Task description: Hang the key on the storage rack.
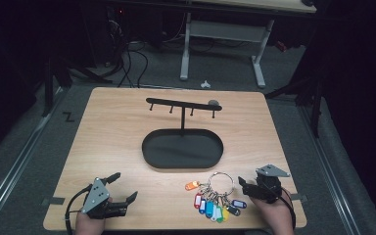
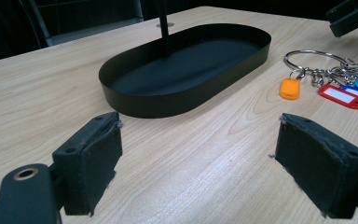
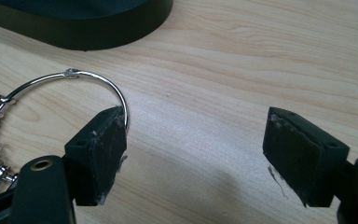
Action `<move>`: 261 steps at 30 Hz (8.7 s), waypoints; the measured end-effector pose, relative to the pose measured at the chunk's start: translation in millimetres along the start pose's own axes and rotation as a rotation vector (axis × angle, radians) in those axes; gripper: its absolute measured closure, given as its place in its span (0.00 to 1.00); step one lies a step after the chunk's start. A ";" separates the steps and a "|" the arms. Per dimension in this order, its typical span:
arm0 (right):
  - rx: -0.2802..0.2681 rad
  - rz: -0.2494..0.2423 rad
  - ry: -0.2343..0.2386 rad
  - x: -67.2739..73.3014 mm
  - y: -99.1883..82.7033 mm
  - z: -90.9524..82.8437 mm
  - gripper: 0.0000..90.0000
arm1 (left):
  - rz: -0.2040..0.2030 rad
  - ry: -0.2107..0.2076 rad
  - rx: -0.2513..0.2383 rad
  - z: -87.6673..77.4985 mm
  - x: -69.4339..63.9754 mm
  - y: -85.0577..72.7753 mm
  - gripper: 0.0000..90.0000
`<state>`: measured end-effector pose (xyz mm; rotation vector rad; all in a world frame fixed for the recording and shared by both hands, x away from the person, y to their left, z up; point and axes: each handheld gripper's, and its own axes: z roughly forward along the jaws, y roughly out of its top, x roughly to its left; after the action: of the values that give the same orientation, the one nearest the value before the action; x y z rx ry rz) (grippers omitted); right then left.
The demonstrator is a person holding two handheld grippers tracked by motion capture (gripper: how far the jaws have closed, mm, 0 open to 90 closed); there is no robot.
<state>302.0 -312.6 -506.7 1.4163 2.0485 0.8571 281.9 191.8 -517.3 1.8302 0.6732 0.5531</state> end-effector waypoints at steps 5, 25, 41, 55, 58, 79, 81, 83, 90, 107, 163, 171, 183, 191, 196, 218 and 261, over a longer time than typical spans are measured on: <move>0.024 -0.020 0.035 4.5 2.9 0.8 0.31 | 0.008 -0.004 0.002 -0.1 -1.3 -0.1 0.17; 0.165 -0.106 0.036 15.8 40.7 -2.8 0.52 | 0.007 -0.018 -0.003 3.1 -2.9 1.7 0.17; 0.443 -0.242 0.100 11.8 77.0 4.4 0.60 | 0.009 -0.019 0.002 3.7 -2.9 1.9 0.17; 0.607 -0.384 0.141 30.4 97.4 31.4 0.61 | 0.017 -0.026 -0.002 4.9 -2.4 2.7 0.17; 0.622 -0.400 0.175 34.6 101.6 36.5 0.63 | 0.018 -0.026 -0.001 5.6 -2.5 3.0 0.17; 0.745 -0.526 0.227 64.3 111.7 88.4 0.73 | 0.015 -0.037 0.000 5.6 -2.7 2.9 0.17; 0.740 -0.530 0.236 65.1 111.6 89.3 0.74 | 0.015 -0.037 0.001 5.5 -2.7 2.9 0.17; 0.756 -0.518 0.246 64.8 111.8 89.4 0.86 | 0.017 -0.038 0.002 5.3 -2.7 3.0 0.17; 0.791 -0.511 0.276 63.7 107.8 85.7 0.96 | 0.019 -0.041 0.003 5.8 -3.4 3.3 0.17; 0.841 -0.523 0.298 66.2 115.9 94.8 0.92 | 0.019 -0.041 0.001 5.7 -3.4 3.4 0.17; 0.648 -0.422 0.264 41.8 205.8 -45.4 0.98 | 0.007 -0.040 -0.007 10.0 -2.4 4.2 0.17; 0.626 -0.430 0.234 37.4 221.8 -62.3 0.98 | 0.011 -0.041 -0.005 9.2 -3.0 3.7 0.17; 0.608 -0.429 0.209 33.6 238.9 -71.7 0.98 | 0.014 -0.034 -0.005 8.5 -2.9 3.7 0.17; 0.604 -0.420 0.199 34.1 243.6 -72.9 0.98 | 0.011 -0.035 -0.010 3.6 -1.9 2.2 0.17; 0.584 -0.436 0.211 39.6 253.7 -71.1 0.98 | 0.006 -0.038 0.001 3.9 -2.3 1.5 0.17; 0.546 -0.409 0.221 49.5 291.1 -36.5 0.98 | 0.009 -0.026 0.003 -3.4 -0.2 -0.5 0.17; 0.493 -0.287 0.198 36.4 311.3 20.0 0.89 | 0.017 -0.038 0.010 -2.7 -1.9 -1.4 0.17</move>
<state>498.7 -193.2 -293.0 1.2550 2.6650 0.3969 278.5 192.7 -517.8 1.8527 0.6363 0.5261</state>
